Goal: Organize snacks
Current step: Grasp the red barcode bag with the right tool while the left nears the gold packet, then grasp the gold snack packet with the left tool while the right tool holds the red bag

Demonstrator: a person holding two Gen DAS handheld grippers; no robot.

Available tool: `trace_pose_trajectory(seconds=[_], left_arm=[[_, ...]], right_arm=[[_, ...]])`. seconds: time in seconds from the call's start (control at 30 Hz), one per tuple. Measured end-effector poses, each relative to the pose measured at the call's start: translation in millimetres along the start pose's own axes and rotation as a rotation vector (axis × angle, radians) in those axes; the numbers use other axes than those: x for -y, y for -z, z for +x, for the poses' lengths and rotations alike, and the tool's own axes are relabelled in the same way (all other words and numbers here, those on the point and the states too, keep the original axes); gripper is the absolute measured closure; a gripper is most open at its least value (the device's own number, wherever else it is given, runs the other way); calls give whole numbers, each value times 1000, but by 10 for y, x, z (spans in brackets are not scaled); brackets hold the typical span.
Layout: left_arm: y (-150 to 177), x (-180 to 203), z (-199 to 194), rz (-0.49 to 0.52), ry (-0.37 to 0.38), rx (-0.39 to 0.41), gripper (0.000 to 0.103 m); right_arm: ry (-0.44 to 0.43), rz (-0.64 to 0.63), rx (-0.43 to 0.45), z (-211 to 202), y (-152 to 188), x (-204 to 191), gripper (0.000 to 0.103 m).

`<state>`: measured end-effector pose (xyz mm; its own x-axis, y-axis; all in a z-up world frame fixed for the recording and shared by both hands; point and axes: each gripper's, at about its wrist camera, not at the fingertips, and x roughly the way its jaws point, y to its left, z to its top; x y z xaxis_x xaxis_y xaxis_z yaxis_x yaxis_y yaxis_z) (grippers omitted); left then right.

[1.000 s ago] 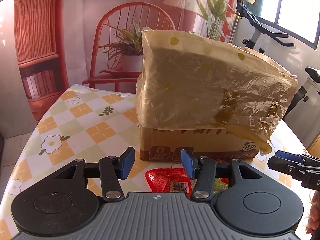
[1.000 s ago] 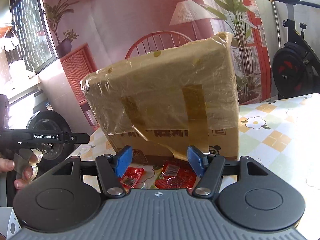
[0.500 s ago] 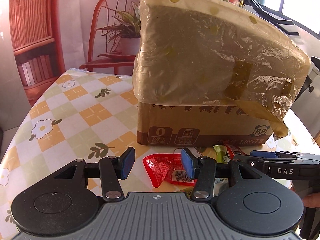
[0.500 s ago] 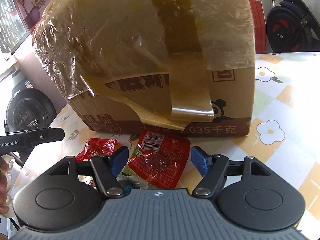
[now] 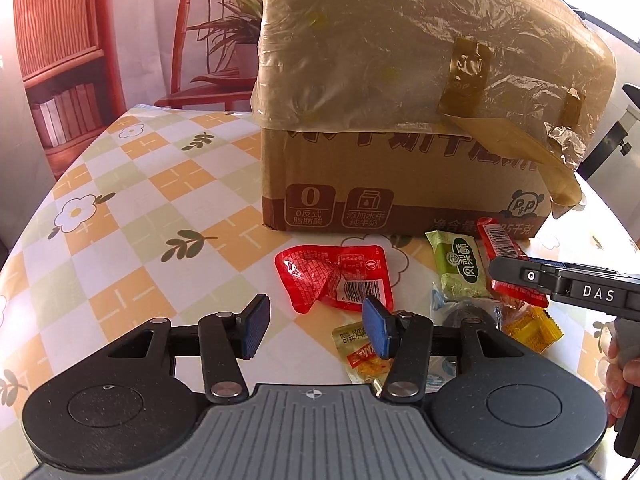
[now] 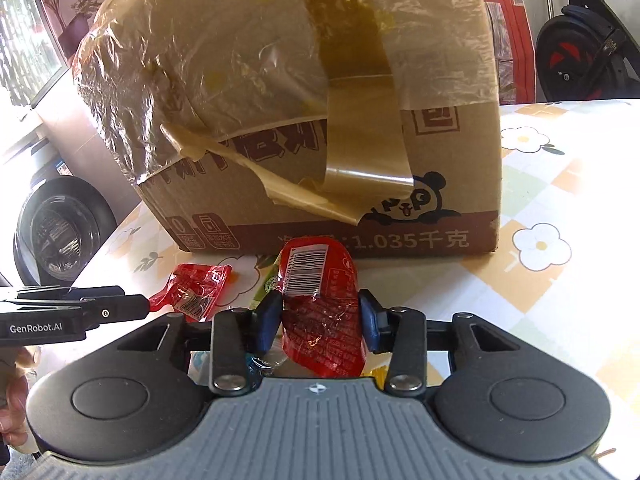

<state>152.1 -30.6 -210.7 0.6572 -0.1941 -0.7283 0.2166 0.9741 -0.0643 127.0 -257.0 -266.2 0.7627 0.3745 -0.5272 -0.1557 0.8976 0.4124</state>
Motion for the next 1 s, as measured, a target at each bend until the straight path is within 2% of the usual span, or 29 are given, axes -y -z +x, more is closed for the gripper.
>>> trace_pose_trajectory(seconds=[0.13,0.27,0.53,0.87,0.93,1.0], left_arm=[[88,54,4,1,4,-13,49],[166,147,-18,20,5,-9,49],[256,279,4,52,-30,-21,49],[269,577,57,114,2,-50,47],[285,634,84,130,-16,-53,40],[310,651,113,121,-45,-53,30]], right_arm=[[16,33,77,-232,48,78,61],[36,57,111,-340,91,189,61],[8,37,150,-362,163,172,61],[-46,73,201,-418,212,259,61],[-55,78,205,-421,209,268,61],[-62,79,206,-418,207,280,61]])
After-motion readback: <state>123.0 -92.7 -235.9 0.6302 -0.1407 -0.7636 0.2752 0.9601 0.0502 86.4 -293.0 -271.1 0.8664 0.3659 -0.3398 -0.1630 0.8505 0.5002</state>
